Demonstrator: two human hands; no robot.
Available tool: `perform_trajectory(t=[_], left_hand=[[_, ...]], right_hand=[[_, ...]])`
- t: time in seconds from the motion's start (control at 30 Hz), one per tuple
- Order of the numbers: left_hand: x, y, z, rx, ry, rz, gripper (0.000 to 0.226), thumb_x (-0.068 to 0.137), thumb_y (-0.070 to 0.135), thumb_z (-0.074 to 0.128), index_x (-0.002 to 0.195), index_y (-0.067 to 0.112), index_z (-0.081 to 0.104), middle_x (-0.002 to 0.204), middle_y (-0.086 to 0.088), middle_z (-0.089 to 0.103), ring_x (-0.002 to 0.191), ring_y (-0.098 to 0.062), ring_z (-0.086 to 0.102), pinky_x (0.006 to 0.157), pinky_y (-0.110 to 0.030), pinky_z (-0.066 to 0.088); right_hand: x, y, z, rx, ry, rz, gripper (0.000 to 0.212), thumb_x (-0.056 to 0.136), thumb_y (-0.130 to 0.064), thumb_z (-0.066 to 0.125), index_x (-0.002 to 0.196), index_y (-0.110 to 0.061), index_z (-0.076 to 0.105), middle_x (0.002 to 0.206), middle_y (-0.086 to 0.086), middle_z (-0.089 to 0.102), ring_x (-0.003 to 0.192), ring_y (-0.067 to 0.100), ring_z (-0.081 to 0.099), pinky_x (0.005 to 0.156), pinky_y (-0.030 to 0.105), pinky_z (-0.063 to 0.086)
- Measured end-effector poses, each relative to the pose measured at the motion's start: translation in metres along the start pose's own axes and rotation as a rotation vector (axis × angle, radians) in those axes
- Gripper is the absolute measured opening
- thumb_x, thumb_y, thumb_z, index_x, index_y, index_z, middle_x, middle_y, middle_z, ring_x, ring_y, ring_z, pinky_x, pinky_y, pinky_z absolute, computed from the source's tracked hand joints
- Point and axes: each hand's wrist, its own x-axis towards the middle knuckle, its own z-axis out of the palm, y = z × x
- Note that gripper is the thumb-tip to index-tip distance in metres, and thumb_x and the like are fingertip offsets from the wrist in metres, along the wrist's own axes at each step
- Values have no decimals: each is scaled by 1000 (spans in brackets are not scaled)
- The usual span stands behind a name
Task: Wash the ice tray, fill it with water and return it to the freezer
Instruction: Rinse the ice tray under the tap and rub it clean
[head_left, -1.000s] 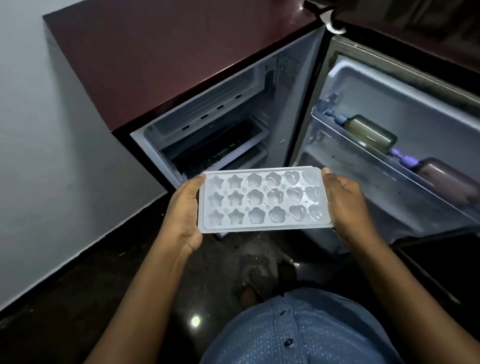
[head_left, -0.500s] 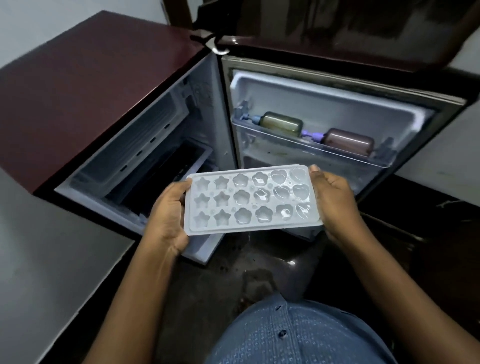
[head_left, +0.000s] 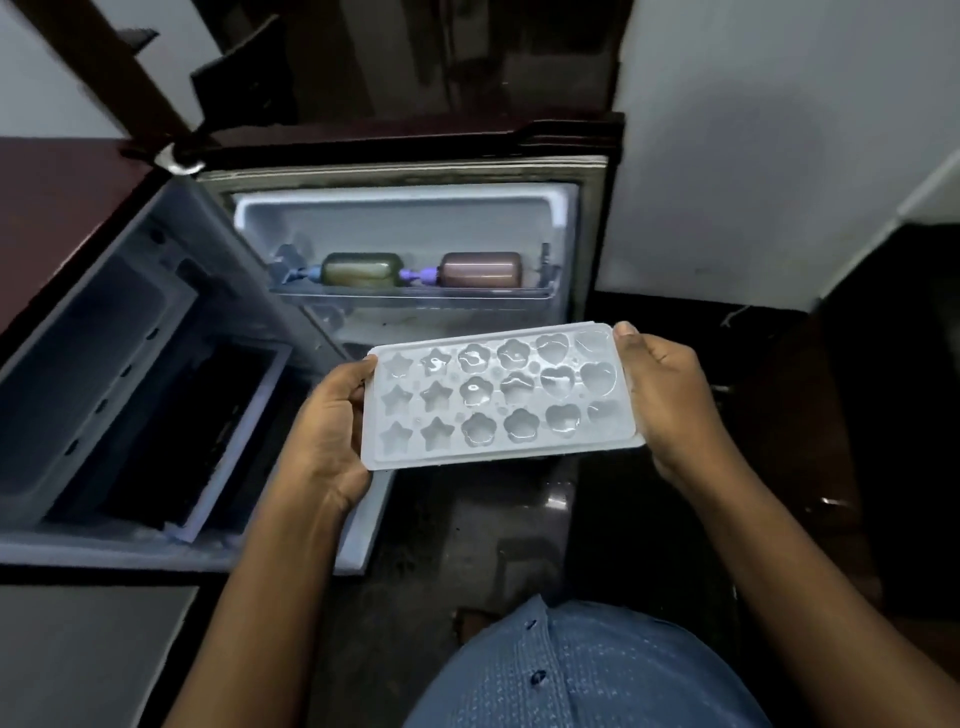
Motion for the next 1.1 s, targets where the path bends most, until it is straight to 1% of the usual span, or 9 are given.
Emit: perform_trajectory(t=[0.23, 0.33, 0.43, 0.53, 0.6, 0.77, 0.87, 1.0, 1.1], left_hand=[[-5, -30, 91, 107, -128, -42, 37, 105, 26, 57, 128, 2, 73, 120, -20, 79, 103, -37, 80, 69, -49, 66], [-8, -43, 130, 167, -156, -59, 37, 105, 28, 57, 129, 3, 72, 120, -18, 80, 99, -35, 81, 68, -47, 66], [-13, -57, 170, 236, -187, -67, 32, 106, 29, 57, 119, 5, 75, 118, -17, 81, 93, -32, 82, 66, -45, 66], [-20, -70, 208, 303, -236, -80, 38, 106, 30, 55, 129, 5, 73, 123, -17, 79, 103, -35, 79, 75, -46, 66], [-24, -80, 235, 347, -278, -97, 40, 106, 31, 54, 132, 6, 72, 124, -16, 79, 103, -34, 78, 74, -45, 67], [-30, -110, 298, 438, -367, -113, 35, 107, 29, 52, 100, 13, 83, 103, -11, 83, 82, -28, 82, 58, -40, 64], [-37, -127, 337, 497, -428, -103, 32, 106, 28, 53, 115, 8, 77, 105, -12, 82, 85, -29, 81, 60, -40, 64], [-46, -148, 393, 571, -525, -121, 36, 106, 27, 54, 124, 5, 75, 114, -16, 80, 93, -32, 80, 66, -39, 65], [-52, -165, 437, 636, -616, -163, 41, 107, 29, 51, 133, 5, 72, 124, -17, 78, 107, -37, 78, 71, -43, 66]], right_hand=[[-11, 8, -95, 55, 165, 37, 43, 110, -38, 49, 95, -9, 77, 93, 20, 78, 90, 40, 76, 78, 57, 61], [-14, 12, -131, 72, 229, 42, 43, 111, -37, 49, 96, -7, 76, 96, 23, 76, 87, 38, 76, 77, 56, 61], [-17, 15, -168, 75, 295, 46, 44, 111, -37, 49, 97, -5, 75, 97, 27, 74, 82, 34, 75, 77, 57, 60], [-21, 20, -203, 101, 347, 62, 41, 110, -39, 49, 95, -14, 77, 91, 12, 79, 88, 32, 78, 76, 50, 63], [-25, 25, -229, 118, 385, 76, 39, 110, -40, 49, 95, -19, 78, 90, 6, 80, 86, 26, 79, 77, 48, 65], [-36, 39, -288, 122, 520, 86, 43, 107, -46, 50, 91, -17, 77, 92, 15, 78, 91, 38, 75, 80, 61, 62], [-44, 45, -321, 136, 600, 95, 47, 104, -51, 50, 92, -14, 75, 92, 20, 76, 93, 42, 74, 80, 60, 61], [-55, 52, -361, 208, 729, 91, 44, 103, -50, 52, 90, -14, 75, 95, 23, 75, 79, 26, 73, 73, 56, 61], [-64, 57, -388, 263, 840, 104, 46, 105, -48, 52, 91, -9, 73, 88, 23, 74, 77, 27, 67, 67, 50, 60]])
